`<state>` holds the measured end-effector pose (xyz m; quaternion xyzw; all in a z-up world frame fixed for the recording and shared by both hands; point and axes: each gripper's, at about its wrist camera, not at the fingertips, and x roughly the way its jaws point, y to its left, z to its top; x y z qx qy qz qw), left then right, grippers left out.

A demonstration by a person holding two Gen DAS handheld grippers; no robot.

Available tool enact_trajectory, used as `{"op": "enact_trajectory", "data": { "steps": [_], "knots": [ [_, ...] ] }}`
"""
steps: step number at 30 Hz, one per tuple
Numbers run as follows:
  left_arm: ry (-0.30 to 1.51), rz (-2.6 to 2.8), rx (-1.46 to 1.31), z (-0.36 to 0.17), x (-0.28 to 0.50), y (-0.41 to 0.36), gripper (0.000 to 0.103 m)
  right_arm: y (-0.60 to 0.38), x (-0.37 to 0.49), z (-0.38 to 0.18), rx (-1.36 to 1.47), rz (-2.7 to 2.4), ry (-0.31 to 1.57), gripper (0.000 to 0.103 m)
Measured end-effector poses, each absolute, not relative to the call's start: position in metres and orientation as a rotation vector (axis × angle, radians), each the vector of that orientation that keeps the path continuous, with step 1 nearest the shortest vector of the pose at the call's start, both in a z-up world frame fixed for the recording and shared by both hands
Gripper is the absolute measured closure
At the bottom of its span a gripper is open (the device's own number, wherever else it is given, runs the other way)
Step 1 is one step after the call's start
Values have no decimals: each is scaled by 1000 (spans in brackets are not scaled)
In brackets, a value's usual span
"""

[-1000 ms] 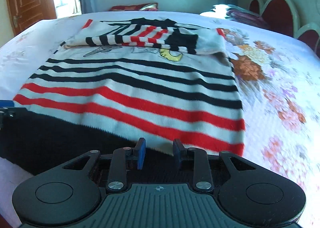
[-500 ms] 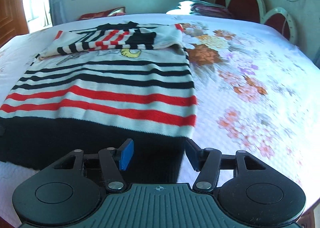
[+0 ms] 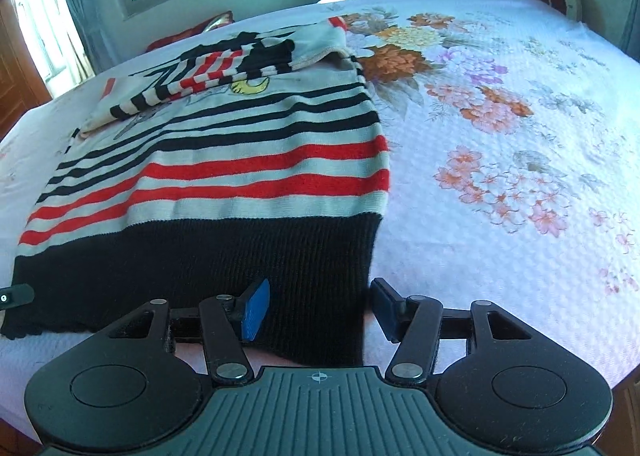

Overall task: Fold small clothes
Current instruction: 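Move both open tools along the sweater body to the black hem band, then close both tools on the black hem band of the sweater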

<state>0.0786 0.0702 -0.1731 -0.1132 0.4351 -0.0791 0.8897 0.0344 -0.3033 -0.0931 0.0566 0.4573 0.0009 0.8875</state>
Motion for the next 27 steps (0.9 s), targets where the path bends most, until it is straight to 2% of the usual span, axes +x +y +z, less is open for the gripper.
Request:
{"op": "enact_trajectory", "data": {
  "steps": [2,3,4,5,6,15,27],
  "knots": [
    [927,-199,-262,-174,82,70,76,-302,36,-93,119,13,955,59],
    [940,-214,-280,-175,84,71,83,-303,38,-93,133,22,960,72],
    [951,-228,-295,-175,86,71,86,-304,39,-93,147,34,967,84],
    [961,-242,-314,-176,88,72,92,-306,41,-92,168,45,976,87],
    [966,-253,-329,-175,90,72,93,-309,43,-92,189,53,984,92],
    [850,-303,-362,-136,109,75,94,-312,60,-55,209,103,882,93],
    [666,-298,-345,-83,178,69,94,-306,141,-3,129,158,705,93]
  ]
}}
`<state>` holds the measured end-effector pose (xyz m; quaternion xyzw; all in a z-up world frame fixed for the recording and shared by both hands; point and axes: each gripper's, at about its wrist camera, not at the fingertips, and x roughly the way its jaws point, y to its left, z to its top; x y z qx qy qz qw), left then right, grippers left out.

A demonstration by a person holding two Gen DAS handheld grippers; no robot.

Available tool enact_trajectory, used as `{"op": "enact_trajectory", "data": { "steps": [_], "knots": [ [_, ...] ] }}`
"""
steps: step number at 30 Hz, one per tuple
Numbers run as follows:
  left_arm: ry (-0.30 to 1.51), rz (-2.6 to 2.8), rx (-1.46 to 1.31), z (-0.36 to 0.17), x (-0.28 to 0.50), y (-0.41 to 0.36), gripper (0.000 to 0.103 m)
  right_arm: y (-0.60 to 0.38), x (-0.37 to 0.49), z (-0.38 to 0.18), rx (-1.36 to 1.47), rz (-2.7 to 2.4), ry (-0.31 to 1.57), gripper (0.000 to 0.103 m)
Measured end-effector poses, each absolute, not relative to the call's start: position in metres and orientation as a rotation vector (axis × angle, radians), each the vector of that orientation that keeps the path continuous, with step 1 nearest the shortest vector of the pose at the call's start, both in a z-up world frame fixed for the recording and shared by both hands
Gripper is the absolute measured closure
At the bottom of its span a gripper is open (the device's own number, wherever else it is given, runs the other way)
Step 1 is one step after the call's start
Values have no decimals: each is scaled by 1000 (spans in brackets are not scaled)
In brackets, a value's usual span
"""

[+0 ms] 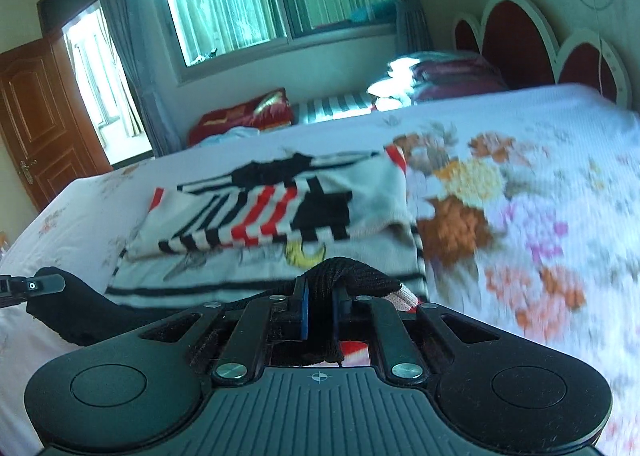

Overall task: Fold small clothes
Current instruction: 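Close both tools on the black hem band of the sweater, then lift the held hem and fold it over toward the collar with both tools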

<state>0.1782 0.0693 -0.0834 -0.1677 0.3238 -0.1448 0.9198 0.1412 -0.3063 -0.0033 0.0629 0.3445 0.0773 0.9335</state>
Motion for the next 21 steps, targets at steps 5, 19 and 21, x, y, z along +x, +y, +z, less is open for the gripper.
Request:
{"op": "enact_trajectory", "data": {
  "steps": [5,19,21],
  "knots": [
    [631,-289,-358,-77,217,67,94,-309,189,-1,156,156,664,93],
    [622,-215,-382,-86,345,62,94,-312,333,-19,202,138,644,93],
    [632,-205,-384,-91,361,61,94,-315,351,-26,204,132,654,93]
  ]
}}
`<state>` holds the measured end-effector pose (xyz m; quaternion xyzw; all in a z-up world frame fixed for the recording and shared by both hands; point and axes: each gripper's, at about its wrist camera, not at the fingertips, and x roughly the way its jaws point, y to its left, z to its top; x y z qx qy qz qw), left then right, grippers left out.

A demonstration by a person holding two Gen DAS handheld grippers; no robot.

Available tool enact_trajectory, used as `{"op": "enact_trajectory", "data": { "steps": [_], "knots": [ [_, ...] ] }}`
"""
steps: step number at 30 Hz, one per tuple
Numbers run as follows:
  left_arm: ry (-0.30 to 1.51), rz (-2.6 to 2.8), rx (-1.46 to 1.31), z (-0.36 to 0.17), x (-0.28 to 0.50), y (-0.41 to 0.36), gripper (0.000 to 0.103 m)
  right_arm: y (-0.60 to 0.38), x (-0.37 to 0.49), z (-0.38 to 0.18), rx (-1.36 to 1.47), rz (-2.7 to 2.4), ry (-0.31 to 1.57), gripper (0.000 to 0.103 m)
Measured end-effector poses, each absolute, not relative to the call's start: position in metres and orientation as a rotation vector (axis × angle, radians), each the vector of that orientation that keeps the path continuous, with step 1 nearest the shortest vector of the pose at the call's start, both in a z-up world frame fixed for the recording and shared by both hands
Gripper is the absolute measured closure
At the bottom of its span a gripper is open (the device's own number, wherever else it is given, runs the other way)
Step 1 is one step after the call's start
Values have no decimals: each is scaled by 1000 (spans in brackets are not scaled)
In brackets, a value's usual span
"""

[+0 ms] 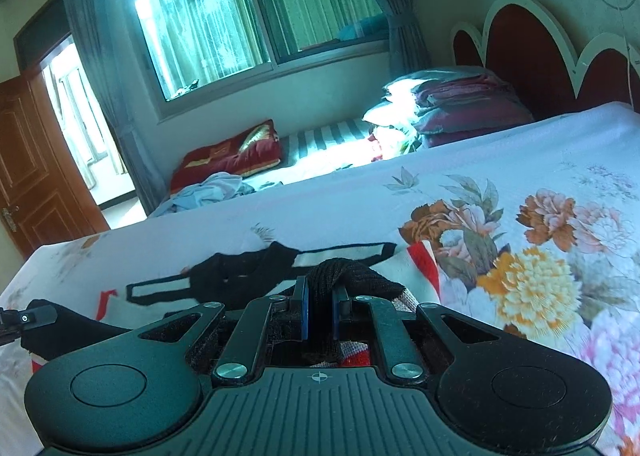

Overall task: Fold small clothes
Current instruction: 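Lift the held hem and fold it over toward the collar with both tools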

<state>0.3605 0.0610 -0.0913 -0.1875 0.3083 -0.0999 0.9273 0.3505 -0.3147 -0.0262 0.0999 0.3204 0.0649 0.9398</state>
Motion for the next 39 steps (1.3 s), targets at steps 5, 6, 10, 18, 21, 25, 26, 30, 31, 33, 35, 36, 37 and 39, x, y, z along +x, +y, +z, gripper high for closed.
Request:
{"op": "enact_trajectory", "data": {
  "steps": [5,6,10,18,21,25,26,30,31,33,35,36,37,39],
  "knots": [
    [665,-158,-403,-107,395,62,94,-316,389,-49,214,126,706,93],
    [677,-148,-402,-111,402,62,94,-317,397,-54,226,124,726,93],
    [721,-107,-400,-126,426,65,94,-325,423,-76,293,108,785,93],
    [842,-34,-461,-153,467,72,84,-338,460,-104,377,78,883,93],
    [844,-35,-519,-155,470,79,76,-340,463,-99,366,87,854,78],
    [764,-12,-546,-145,465,88,38,-345,464,-86,329,71,787,40],
    [744,-13,-534,-140,464,89,35,-346,464,-85,319,81,789,40],
    [748,-45,-428,-134,464,86,37,-344,464,-87,266,133,789,40],
    [756,-51,-385,-136,464,83,37,-342,465,-91,249,137,799,40],
    [778,-60,-316,-144,465,75,43,-336,467,-100,208,139,825,40],
    [807,-65,-272,-154,468,67,50,-332,469,-109,180,140,842,40],
    [815,-62,-253,-158,470,64,56,-330,470,-112,160,139,844,43],
    [814,-57,-237,-162,471,62,59,-328,470,-113,141,140,846,54],
    [800,-45,-200,-164,471,57,77,-326,473,-116,119,140,846,81]
  ]
}}
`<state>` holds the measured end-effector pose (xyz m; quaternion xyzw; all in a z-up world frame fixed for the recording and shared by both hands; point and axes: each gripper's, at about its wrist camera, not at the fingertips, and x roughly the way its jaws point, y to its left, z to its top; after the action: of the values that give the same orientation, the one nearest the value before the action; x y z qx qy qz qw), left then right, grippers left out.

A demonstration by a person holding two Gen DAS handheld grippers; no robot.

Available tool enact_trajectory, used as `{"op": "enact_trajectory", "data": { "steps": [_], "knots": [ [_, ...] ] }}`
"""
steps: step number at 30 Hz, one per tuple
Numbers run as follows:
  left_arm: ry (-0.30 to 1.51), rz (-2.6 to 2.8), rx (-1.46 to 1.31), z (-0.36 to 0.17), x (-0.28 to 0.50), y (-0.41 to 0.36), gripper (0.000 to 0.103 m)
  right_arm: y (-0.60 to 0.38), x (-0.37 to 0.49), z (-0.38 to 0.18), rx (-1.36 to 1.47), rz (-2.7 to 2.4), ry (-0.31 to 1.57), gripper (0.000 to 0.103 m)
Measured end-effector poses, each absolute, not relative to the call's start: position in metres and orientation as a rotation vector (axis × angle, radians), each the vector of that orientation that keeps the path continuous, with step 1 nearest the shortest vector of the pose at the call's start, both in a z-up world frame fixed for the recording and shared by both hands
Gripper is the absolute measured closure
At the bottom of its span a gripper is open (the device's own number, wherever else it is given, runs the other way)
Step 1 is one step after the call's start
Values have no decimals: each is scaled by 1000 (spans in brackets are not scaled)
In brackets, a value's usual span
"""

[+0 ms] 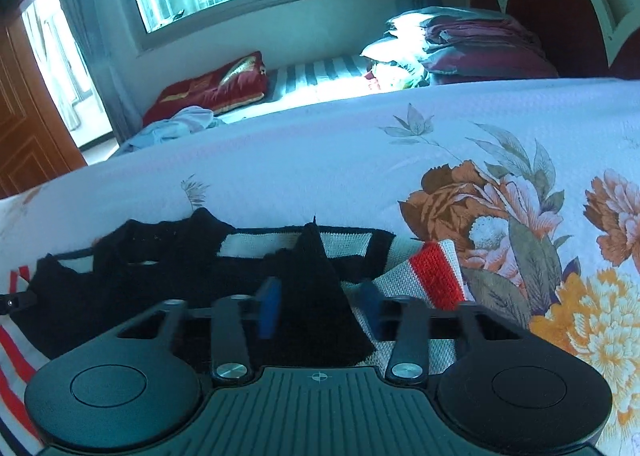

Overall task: Fold small clothes
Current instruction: 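Lift the held hem and fold it over toward the collar with both tools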

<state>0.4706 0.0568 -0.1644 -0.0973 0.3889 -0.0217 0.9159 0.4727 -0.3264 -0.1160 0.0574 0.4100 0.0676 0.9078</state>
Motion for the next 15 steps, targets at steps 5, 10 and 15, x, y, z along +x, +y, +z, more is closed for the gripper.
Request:
{"op": "enact_trajectory", "data": {
  "steps": [5,10,15],
  "knots": [
    [767,-25,-146,-166,467,49,98,-329,478,-119,140,156,857,98],
    [676,68,-157,-161,465,61,99,-334,476,-107,153,121,768,99],
    [678,121,-145,-173,468,60,99,-333,481,-120,95,40,780,99]
  ]
}}
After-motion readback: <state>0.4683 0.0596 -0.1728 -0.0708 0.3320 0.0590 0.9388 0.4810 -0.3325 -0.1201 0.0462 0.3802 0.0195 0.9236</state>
